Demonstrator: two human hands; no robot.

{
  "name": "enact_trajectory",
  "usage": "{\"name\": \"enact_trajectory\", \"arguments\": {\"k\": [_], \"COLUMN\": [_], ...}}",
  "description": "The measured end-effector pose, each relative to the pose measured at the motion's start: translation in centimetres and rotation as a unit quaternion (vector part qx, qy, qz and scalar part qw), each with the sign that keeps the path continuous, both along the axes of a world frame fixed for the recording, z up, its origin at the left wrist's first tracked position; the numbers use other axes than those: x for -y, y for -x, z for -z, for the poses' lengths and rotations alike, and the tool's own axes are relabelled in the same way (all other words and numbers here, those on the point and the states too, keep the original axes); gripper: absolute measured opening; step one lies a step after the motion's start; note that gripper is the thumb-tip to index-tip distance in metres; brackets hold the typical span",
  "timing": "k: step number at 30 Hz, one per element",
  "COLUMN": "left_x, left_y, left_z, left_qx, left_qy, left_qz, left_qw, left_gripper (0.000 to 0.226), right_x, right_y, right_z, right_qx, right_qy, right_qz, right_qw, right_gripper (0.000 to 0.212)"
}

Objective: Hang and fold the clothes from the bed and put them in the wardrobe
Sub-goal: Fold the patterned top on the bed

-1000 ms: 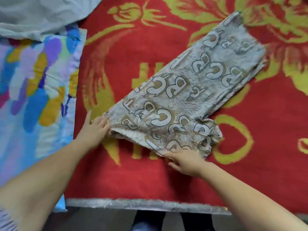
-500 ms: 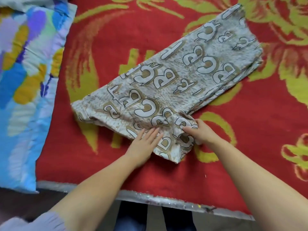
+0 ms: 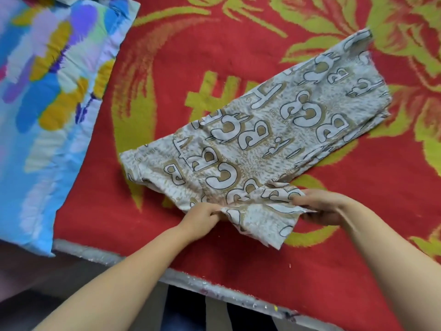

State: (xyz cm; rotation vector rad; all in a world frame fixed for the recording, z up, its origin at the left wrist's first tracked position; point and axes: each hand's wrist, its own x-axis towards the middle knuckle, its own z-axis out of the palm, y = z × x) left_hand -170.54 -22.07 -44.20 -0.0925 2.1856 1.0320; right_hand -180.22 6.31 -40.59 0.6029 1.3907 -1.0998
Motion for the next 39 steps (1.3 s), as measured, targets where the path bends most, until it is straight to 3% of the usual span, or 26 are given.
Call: {"name": "enact_trajectory", "arguments": {"k": [2, 3, 5, 7, 8, 9, 11, 12, 14, 16, 20, 23, 26, 29, 32, 35, 37, 39], "left_x": [0.6, 1.1, 2.0, 2.6, 2.9, 3.0, 3.3, 3.4, 4.1, 5.8, 10.8, 13.8, 15.9, 17.9, 20.1, 21.5, 20.6, 17.9], "left_y": [2.2, 3.2, 4.4, 4.5, 4.3, 4.0, 3.2, 3.0, 3.0, 3.6, 5.8, 7.6, 10.0, 12.3, 13.8, 15.5, 18.0, 20.8], "left_z": [-0.2, -0.2, 0.3, 1.1, 1.4, 1.6, 1.9, 1.9, 1.5, 0.6, -1.0, -0.6, 0.1, 0.2, -1.1, -4.3, -5.6, -6.3], "left_qx": [0.053, 0.068, 0.102, 0.17, 0.197, 0.211, 0.209, 0.2, 0.159, 0.079, -0.144, -0.22, -0.101, 0.01, 0.131, 0.321, 0.353, 0.34], "left_qy": [-0.017, -0.012, -0.019, -0.036, -0.041, -0.042, -0.052, -0.061, -0.072, -0.063, 0.073, 0.205, 0.281, 0.175, 0.069, -0.091, -0.093, -0.042], "left_qz": [-0.126, -0.178, -0.282, -0.369, -0.386, -0.383, -0.372, -0.372, -0.375, -0.371, -0.228, -0.092, 0.01, -0.011, 0.042, 0.028, 0.041, -0.032], "left_qw": [0.99, 0.982, 0.954, 0.913, 0.9, 0.899, 0.903, 0.905, 0.91, 0.923, 0.96, 0.949, 0.954, 0.984, 0.988, 0.942, 0.93, 0.939], "left_gripper": [0.027, 0.033, 0.03, 0.031, 0.034, 0.035, 0.031, 0.03, 0.029, 0.017, 0.01, 0.038, 0.066, 0.054, 0.019, 0.042, 0.045, 0.033], "right_x": [1.7, 2.6, 4.5, 6.7, 7.6, 8.4, 10.0, 10.5, 11.3, 11.9, 14.7, 17.1, 18.4, 18.8, 18.1, 17.6, 17.7, 17.4], "right_y": [2.0, 3.0, 4.6, 4.6, 4.0, 3.0, 0.8, -0.4, -2.0, -2.4, -3.5, -6.3, -7.3, -6.8, -6.9, -8.3, -9.4, -9.6], "right_z": [-1.0, -1.1, -0.8, -0.3, 0.0, 0.1, 0.7, 1.3, 2.8, 4.1, 4.8, 5.2, 5.9, 6.5, 6.1, 4.3, 2.8, 1.5], "right_qx": [0.008, -0.002, -0.08, -0.257, -0.368, -0.474, -0.615, -0.628, -0.568, -0.484, -0.451, -0.451, -0.441, -0.474, -0.497, -0.469, -0.444, -0.436], "right_qy": [0.048, 0.081, 0.098, -0.022, -0.109, -0.16, -0.129, -0.099, -0.107, -0.155, -0.212, -0.207, -0.232, -0.235, -0.188, -0.063, 0.02, 0.056], "right_qz": [0.189, 0.303, 0.395, 0.249, 0.119, -0.002, -0.21, -0.316, -0.507, -0.598, -0.572, -0.566, -0.574, -0.518, -0.435, -0.362, -0.24, -0.029], "right_qw": [0.981, 0.95, 0.91, 0.934, 0.916, 0.866, 0.749, 0.704, 0.639, 0.62, 0.652, 0.659, 0.65, 0.672, 0.727, 0.803, 0.863, 0.898], "right_gripper": [0.019, 0.019, 0.025, 0.028, 0.028, 0.028, 0.037, 0.048, 0.07, 0.078, 0.082, 0.091, 0.093, 0.086, 0.089, 0.088, 0.074, 0.054]}}
